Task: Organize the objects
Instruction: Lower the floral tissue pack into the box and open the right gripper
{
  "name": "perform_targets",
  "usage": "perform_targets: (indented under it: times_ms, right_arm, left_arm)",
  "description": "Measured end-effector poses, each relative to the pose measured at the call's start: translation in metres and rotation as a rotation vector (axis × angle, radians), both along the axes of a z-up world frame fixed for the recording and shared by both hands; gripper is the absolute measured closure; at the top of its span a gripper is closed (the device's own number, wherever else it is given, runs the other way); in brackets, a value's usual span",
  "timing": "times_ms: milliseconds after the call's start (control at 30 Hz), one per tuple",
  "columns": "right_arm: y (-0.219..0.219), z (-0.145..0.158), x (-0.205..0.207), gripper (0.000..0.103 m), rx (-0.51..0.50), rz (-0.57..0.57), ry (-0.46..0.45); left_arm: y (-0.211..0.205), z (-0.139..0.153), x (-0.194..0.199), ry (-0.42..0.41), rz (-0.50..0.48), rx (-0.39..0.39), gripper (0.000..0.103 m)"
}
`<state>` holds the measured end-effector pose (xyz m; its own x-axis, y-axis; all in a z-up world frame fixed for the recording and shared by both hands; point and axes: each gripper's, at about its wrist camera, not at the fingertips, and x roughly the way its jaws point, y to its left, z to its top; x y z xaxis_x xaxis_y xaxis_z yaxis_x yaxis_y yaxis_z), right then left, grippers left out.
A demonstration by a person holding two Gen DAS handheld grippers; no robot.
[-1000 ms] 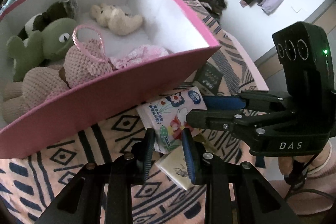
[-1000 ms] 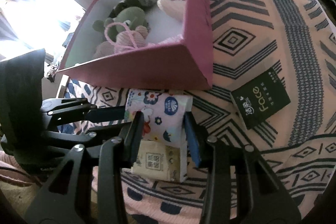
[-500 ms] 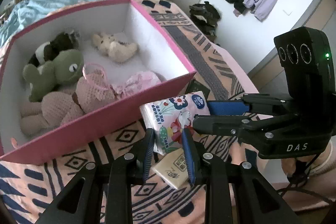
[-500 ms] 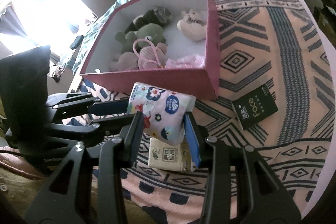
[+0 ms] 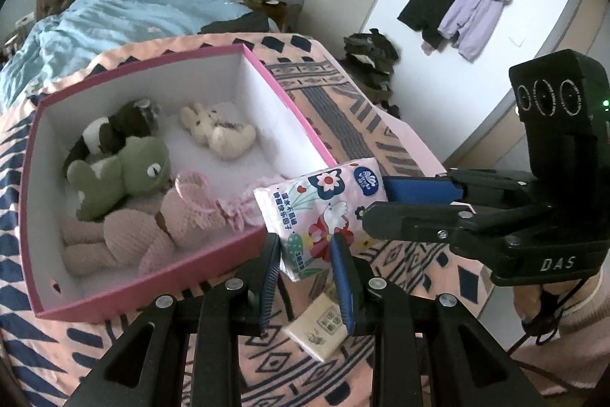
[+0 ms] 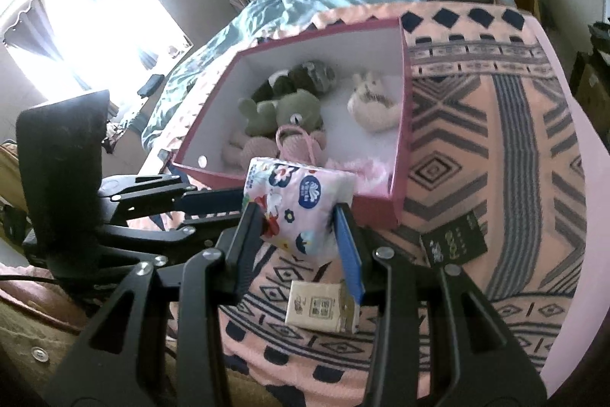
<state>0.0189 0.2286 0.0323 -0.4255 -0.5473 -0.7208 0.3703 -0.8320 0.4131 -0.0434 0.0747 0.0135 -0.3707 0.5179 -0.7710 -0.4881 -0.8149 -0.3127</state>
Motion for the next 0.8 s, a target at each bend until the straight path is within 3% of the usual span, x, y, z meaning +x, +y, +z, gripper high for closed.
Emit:
perform_targets:
  times_ms: [467,800]
  right_arm:
    - [-0.009,0.010,-0.038,0.060,0.024,0.009,0.044]
    - [-0.011,-0.004,-0.067,0.060,0.053,0.008,0.018]
  left_arm:
    - [0.005,0.004,-0.040,0.045,0.049,-0.036,0.076]
    - [0.009,-0.017,-0.073,-0.010,0.066,-0.054,0.076]
